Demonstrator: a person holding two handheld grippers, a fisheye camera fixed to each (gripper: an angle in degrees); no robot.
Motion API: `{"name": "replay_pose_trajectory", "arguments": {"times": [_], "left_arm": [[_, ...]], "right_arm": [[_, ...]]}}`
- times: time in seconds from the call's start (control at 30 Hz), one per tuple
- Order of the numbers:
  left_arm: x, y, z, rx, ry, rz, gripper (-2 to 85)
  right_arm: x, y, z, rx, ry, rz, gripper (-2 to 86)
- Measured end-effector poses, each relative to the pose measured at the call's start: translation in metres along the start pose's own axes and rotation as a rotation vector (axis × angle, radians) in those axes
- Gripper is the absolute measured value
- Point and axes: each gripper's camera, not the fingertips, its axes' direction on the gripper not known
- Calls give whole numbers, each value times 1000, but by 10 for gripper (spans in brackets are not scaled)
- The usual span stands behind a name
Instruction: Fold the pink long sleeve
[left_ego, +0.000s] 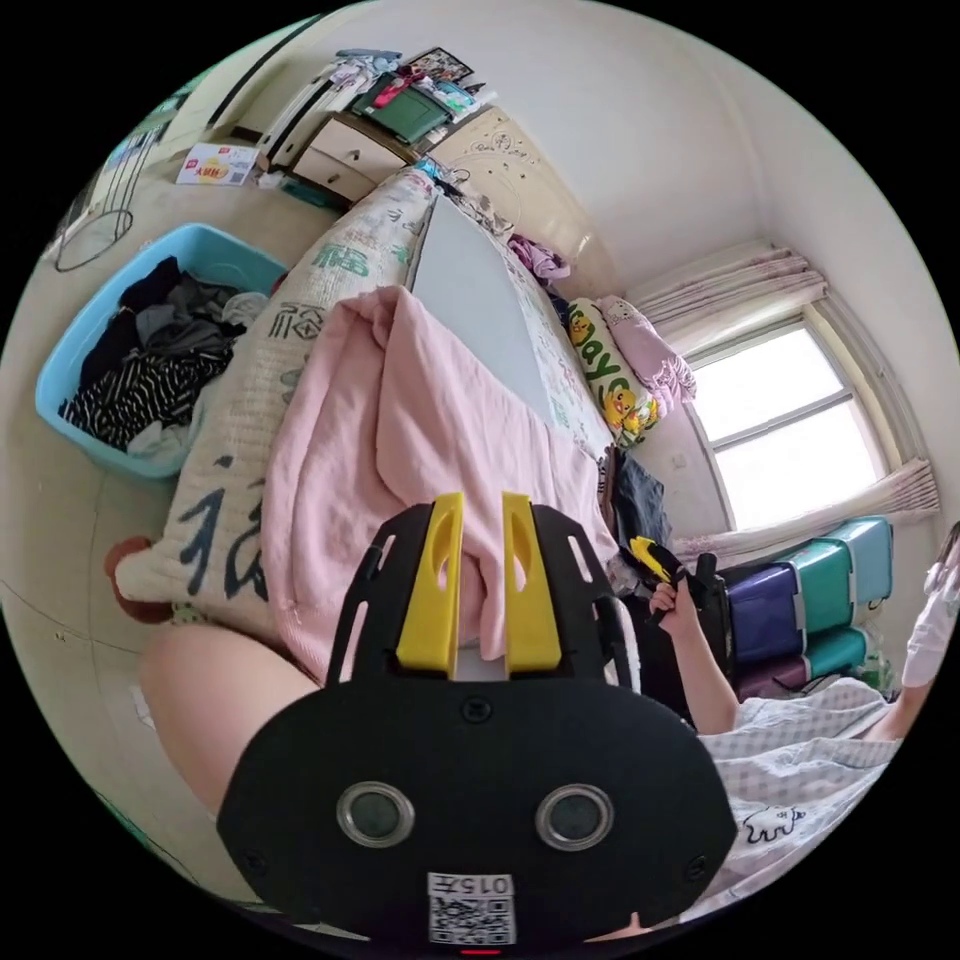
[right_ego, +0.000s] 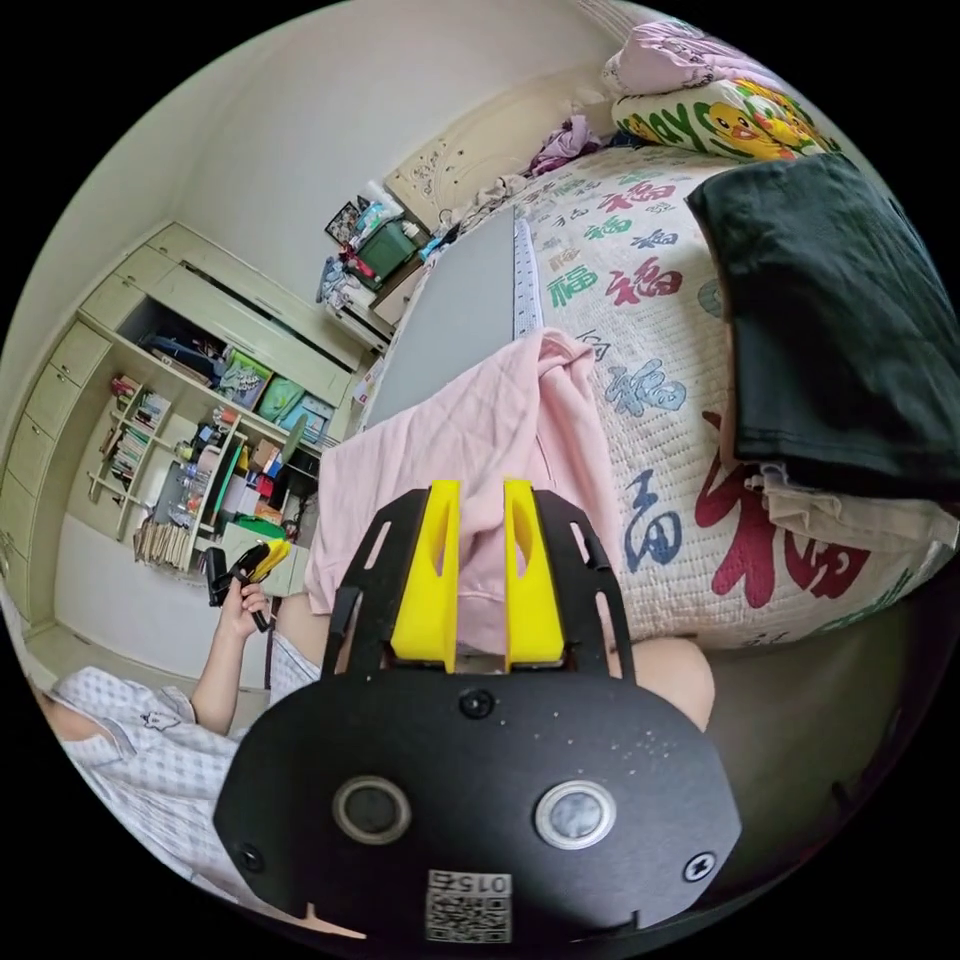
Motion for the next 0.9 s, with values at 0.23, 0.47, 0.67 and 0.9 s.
{"name": "replay_pose_trajectory", "arguments": {"times": [0.23,0.47,0.67,0.9], "left_arm": [[-41,-84,35,52,-125,-44,110],[-96,-137,100,12,-66,-178,154],[-129,-159,145,-92,-65,-254,64],[-98,-146,90,-8,38,-41,19]], "right_arm": [[34,-92,38,-15,-32,110,121],[57,-158,93,-91,-34,226,157],[56,-188,138,-246,9,201,72],[36,-202,104,-229,-47,75,22]]}}
